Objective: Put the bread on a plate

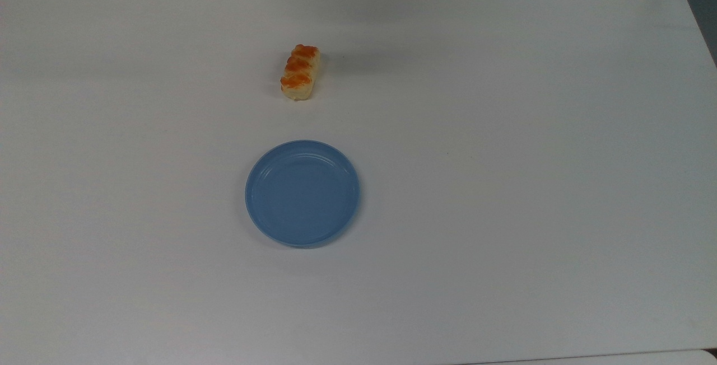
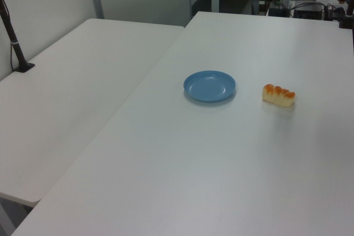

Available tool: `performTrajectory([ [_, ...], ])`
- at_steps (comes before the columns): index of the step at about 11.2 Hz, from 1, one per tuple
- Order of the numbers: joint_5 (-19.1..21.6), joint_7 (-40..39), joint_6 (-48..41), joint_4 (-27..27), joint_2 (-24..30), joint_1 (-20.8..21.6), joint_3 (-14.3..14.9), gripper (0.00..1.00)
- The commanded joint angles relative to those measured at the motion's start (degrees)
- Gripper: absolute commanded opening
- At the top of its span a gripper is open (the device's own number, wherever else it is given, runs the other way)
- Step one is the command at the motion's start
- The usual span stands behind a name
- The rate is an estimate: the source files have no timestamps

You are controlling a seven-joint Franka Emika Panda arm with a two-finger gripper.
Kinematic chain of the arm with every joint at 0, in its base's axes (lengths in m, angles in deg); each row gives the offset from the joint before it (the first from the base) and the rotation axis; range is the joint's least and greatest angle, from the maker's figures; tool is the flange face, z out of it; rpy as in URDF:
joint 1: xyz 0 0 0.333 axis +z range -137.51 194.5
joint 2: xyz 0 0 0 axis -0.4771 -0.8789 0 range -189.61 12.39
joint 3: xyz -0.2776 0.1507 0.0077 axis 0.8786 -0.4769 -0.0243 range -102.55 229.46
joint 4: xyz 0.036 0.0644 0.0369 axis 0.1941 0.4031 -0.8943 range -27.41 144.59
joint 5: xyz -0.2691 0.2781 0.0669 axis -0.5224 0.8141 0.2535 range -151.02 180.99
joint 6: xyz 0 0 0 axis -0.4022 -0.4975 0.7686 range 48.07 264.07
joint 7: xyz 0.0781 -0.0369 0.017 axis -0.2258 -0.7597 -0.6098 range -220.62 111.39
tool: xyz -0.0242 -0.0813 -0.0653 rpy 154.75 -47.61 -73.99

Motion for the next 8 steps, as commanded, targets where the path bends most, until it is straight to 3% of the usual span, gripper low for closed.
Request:
performTrajectory([
  [1, 1.1, -0.5, 2.6, 2.7, 1.2, 0.6, 0.6, 1.0],
  [5, 1.0, -0.6, 3.1, 4.4, 1.2, 0.6, 0.6, 1.0],
  [8, 0.2, -0.6, 10.8, 15.9, 3.4, 2.3, 0.7, 1.0],
])
